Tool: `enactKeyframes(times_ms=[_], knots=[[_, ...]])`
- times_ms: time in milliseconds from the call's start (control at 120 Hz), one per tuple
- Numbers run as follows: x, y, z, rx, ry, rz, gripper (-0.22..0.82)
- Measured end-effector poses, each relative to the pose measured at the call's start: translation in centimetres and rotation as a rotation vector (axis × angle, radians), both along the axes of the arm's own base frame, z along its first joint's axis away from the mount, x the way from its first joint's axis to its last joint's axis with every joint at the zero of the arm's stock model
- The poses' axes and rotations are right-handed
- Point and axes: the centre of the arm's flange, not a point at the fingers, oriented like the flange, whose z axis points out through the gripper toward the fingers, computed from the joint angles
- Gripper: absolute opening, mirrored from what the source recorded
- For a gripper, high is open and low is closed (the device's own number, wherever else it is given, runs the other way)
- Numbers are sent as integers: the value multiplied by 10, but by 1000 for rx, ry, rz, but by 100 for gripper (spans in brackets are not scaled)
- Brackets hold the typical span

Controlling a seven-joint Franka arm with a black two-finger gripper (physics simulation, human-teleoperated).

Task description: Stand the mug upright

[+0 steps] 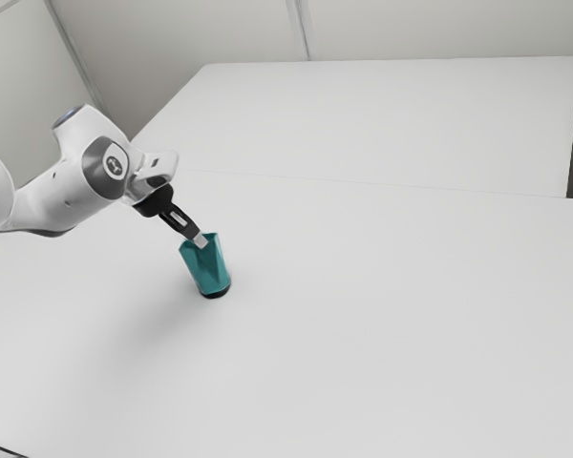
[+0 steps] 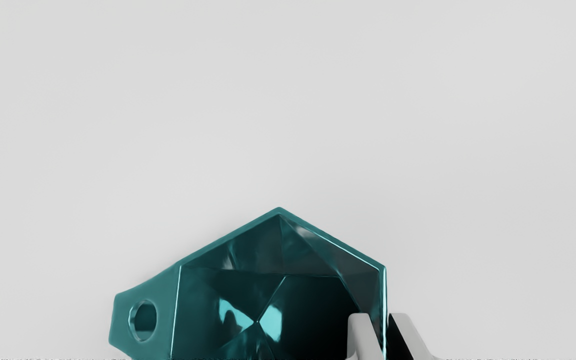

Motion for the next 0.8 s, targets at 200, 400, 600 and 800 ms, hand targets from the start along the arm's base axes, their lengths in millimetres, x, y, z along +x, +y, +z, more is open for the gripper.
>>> enactKeyframes(times_ms=[200,400,600,800], knots=[[4,-9,2,5,16,15,12],[16,-12,15,13,0,30,31],[33,-21,57,99,-23,-8,43],[46,-30,131,230,-42,-29,54]])
